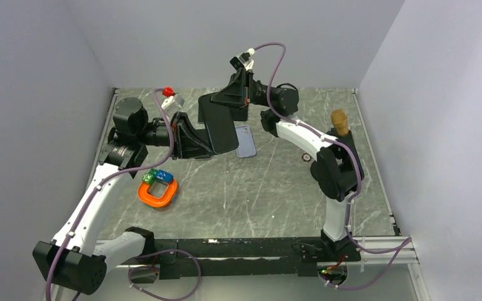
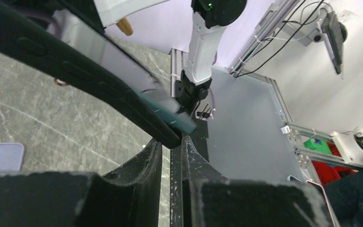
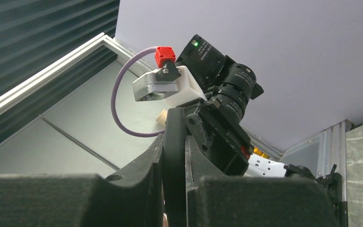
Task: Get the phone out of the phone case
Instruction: Remove the phone case from the phone.
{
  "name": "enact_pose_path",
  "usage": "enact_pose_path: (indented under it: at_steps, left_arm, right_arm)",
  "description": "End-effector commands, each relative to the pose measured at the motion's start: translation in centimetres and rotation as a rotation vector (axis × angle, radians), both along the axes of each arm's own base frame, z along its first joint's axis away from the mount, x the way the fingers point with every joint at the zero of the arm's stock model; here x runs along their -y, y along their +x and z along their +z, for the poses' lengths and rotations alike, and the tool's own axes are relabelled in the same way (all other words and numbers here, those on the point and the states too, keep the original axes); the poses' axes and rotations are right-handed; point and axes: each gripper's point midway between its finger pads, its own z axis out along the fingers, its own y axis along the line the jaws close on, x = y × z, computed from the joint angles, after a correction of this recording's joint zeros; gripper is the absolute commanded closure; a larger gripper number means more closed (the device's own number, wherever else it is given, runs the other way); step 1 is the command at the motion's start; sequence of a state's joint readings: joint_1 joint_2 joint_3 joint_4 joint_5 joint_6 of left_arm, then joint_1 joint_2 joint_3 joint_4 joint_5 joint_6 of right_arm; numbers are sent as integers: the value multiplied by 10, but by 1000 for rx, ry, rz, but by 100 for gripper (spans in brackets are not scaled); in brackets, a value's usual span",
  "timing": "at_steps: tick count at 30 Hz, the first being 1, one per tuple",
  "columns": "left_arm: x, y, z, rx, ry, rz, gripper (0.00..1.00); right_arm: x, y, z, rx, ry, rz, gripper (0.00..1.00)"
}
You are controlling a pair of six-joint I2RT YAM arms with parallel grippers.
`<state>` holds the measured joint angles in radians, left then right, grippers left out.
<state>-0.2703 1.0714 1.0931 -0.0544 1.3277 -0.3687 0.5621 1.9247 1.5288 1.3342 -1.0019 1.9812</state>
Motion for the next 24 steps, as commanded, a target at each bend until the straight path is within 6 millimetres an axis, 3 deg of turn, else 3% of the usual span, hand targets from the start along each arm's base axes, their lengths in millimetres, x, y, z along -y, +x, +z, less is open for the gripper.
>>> enact_pose_path:
  at_steps: [1,9,12,16,18,24]
  left_arm:
    - [-8,68,9,262,41,289,100]
    - [-22,86,9,241,78,480,100]
    - [-45,107,-3,94,120,751,100]
    - [-51,104,-15,-102,67,867,100]
    - [-47,98,-19,-178,32,864,93]
    - [-37,90,-20,-340,-100,837,54]
  right_arm:
    - [1,-77,34,-335,-135,409,100]
    - [0,-78,29,-340,-153,396,100]
    - [-3,-75,29,-331,-177,375,100]
    - [-11,-65,27,-279,-189,281,100]
    - [-16,-58,25,-278,-185,240,100]
    - [-30,-44,17,-231,-212,121,100]
